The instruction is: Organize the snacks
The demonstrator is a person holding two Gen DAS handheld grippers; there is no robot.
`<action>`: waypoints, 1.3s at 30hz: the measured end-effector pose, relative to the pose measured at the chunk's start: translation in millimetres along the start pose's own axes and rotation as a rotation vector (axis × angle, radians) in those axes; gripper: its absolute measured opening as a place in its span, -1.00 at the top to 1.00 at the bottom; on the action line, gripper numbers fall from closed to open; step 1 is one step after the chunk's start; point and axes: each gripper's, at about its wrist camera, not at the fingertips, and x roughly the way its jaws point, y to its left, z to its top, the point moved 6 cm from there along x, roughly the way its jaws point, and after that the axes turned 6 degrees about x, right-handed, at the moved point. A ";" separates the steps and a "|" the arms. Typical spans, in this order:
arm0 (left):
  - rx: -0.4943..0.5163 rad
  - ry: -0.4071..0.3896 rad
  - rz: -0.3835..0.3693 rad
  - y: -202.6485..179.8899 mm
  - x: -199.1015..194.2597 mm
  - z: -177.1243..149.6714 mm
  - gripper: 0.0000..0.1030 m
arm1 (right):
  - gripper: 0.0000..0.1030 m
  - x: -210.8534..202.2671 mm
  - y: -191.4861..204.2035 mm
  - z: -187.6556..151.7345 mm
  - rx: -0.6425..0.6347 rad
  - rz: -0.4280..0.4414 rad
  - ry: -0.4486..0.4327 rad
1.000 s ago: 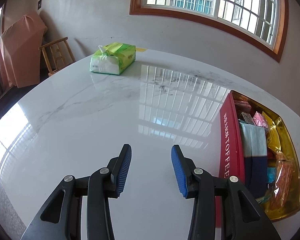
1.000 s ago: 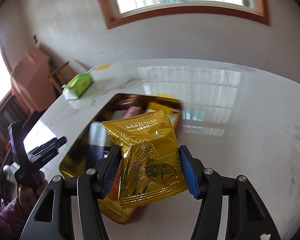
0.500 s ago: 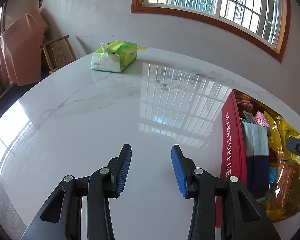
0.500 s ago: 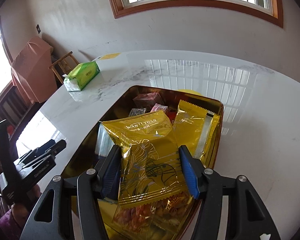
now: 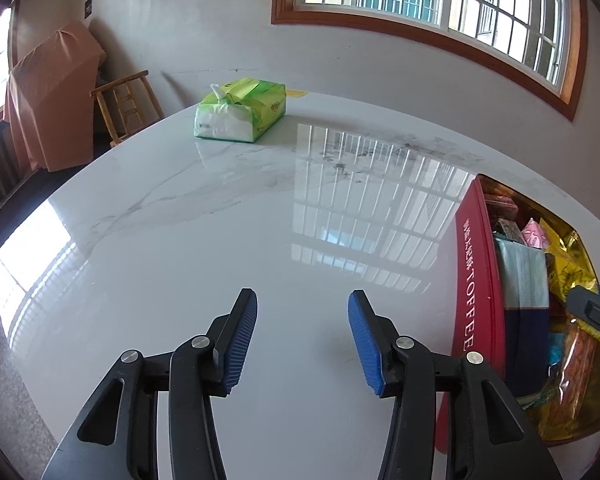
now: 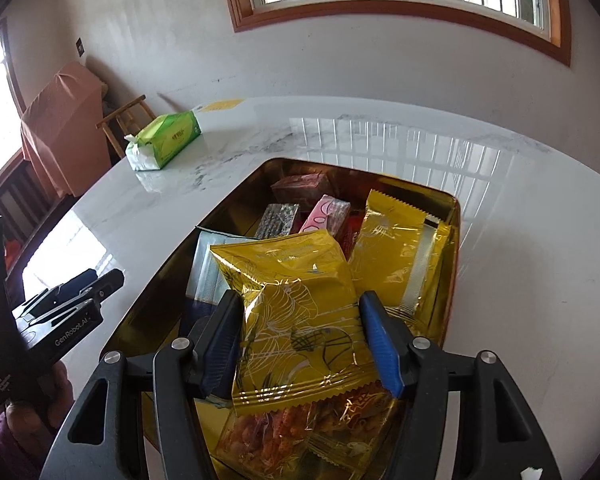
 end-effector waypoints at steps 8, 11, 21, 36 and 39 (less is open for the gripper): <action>-0.006 0.014 0.031 7.0 -7.2 -2.6 0.05 | -0.33 -41.4 -1.5 0.8 0.011 0.114 -0.104; -0.019 0.000 0.015 6.6 -25.0 -0.6 0.05 | -0.33 -63.0 -1.5 -1.1 0.006 0.129 -0.143; 0.040 -0.135 -0.043 -25.5 -118.0 26.0 -0.28 | -0.52 -147.1 -20.7 -19.9 0.034 0.168 -0.262; 0.143 -0.243 -0.101 -83.9 -199.5 40.2 -0.54 | -0.57 -198.5 -45.1 -34.3 0.055 0.178 -0.331; 0.151 -0.242 -0.112 -92.1 -205.8 40.3 -0.59 | -0.57 -202.3 -57.7 -39.1 0.075 0.172 -0.331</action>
